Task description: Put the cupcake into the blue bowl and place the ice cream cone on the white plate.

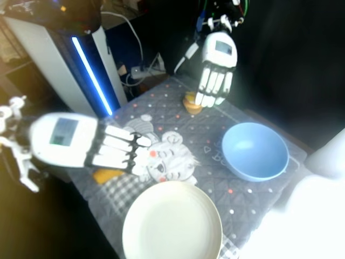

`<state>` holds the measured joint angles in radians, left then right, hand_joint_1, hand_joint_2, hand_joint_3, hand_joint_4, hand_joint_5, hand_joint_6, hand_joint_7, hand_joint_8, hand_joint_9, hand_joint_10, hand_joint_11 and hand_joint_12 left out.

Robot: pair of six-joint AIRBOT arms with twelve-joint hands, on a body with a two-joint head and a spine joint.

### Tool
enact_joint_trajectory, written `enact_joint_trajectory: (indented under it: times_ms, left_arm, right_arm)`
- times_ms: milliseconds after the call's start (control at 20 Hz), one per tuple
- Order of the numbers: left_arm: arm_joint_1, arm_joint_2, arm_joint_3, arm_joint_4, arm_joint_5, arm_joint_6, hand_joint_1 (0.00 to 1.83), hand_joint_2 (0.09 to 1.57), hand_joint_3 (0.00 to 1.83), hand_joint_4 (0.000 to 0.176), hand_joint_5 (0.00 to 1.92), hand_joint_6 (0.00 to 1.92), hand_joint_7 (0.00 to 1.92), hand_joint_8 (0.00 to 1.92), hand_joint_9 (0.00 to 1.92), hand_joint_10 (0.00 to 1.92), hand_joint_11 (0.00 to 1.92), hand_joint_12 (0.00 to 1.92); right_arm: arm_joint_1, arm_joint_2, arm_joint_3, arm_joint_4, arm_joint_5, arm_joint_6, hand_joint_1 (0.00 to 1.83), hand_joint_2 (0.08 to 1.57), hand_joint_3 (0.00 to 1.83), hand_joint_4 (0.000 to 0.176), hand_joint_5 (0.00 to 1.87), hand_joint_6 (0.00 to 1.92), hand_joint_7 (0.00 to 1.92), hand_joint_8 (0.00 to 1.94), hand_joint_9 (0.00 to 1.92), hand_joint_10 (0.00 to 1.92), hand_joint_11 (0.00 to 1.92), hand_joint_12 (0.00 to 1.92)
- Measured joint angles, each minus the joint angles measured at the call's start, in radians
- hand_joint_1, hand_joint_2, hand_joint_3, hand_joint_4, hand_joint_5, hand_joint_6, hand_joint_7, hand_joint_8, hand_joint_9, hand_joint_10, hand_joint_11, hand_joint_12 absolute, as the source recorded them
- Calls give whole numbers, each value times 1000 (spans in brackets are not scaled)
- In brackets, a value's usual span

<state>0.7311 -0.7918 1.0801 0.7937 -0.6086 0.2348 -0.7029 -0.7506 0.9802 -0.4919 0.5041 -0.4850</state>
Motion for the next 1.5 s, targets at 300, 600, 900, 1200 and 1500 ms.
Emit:
enact_joint_trajectory:
  times_ms: [300, 600, 900, 1200, 1500]
  left_arm:
    - [-1, -48, 29, 11, 38, 0, 706, 775, 7, 0, 402, 5, 532, 0, 605, 1, 201, 867]
    - [-5, -61, 33, 25, 57, -1, 696, 784, 7, 0, 414, 5, 525, 4, 602, 7, 197, 806]
    - [-5, -79, 42, 46, 64, -23, 688, 773, 0, 0, 424, 2, 532, 2, 624, 3, 218, 765]
    - [-5, -101, 56, 70, 69, -48, 720, 766, 0, 7, 580, 7, 699, 9, 800, 26, 444, 883]
    - [-5, -142, 88, 82, 55, -99, 1382, 996, 3, 0, 1169, 464, 1386, 216, 1270, 698, 1024, 1082]
  right_arm:
    - [-14, -40, 26, -2, -26, 6, 764, 639, 7, 0, 353, 3, 441, 5, 420, 1, 240, 459]
    - [-47, -67, 57, 0, -50, 37, 800, 664, 9, 0, 398, 8, 498, 9, 483, 6, 287, 384]
    - [-61, -98, 101, -97, -90, 149, 809, 659, 0, 0, 455, 5, 561, 1, 571, 0, 276, 575]
    - [-68, -106, 107, -96, -95, 150, 851, 746, 9, 0, 549, 13, 761, 14, 846, 25, 618, 479]
    - [-68, -126, 114, -81, -74, 153, 1159, 1106, 0, 0, 1005, 912, 1429, 31, 1359, 611, 1041, 1395]
